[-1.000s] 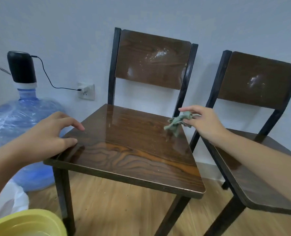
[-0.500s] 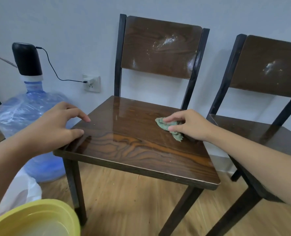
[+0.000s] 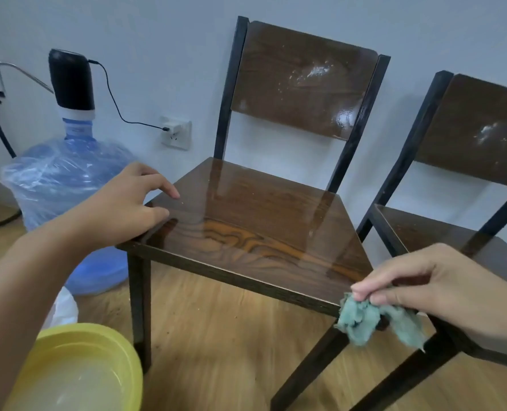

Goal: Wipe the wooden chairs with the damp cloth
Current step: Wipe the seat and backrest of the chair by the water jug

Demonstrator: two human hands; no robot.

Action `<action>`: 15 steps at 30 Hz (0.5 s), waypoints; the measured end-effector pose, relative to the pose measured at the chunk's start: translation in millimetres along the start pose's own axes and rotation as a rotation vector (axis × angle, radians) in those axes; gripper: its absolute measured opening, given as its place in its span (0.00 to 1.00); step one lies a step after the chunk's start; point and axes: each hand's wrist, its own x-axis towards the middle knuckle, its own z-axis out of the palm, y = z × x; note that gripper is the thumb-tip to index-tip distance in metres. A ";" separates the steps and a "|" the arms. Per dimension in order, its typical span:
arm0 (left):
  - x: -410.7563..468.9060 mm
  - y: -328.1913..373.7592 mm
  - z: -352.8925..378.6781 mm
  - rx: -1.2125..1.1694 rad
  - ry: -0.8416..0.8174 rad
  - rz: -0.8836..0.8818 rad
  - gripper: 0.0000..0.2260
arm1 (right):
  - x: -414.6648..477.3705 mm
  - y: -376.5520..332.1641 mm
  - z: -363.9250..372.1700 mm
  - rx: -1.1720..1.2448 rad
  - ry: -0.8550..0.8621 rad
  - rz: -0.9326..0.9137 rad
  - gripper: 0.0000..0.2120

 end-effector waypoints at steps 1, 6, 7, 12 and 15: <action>-0.1 -3.2 0.6 -0.010 -0.004 -0.012 0.11 | 13.5 -0.6 -8.7 0.004 0.071 0.008 0.12; 7.2 -18.0 -5.7 -0.096 0.051 -0.093 0.11 | 142.4 20.6 -40.7 0.075 0.507 0.063 0.09; 8.6 -20.8 -7.4 -0.117 0.064 -0.105 0.11 | 172.5 27.3 -41.9 0.084 0.584 0.093 0.10; 12.6 -37.9 -11.7 -0.205 0.121 -0.147 0.12 | 267.9 31.7 -6.4 -0.055 0.576 0.248 0.15; 15.3 -46.9 -12.2 -0.213 0.149 -0.150 0.12 | 284.2 19.7 24.6 -0.154 0.539 0.163 0.14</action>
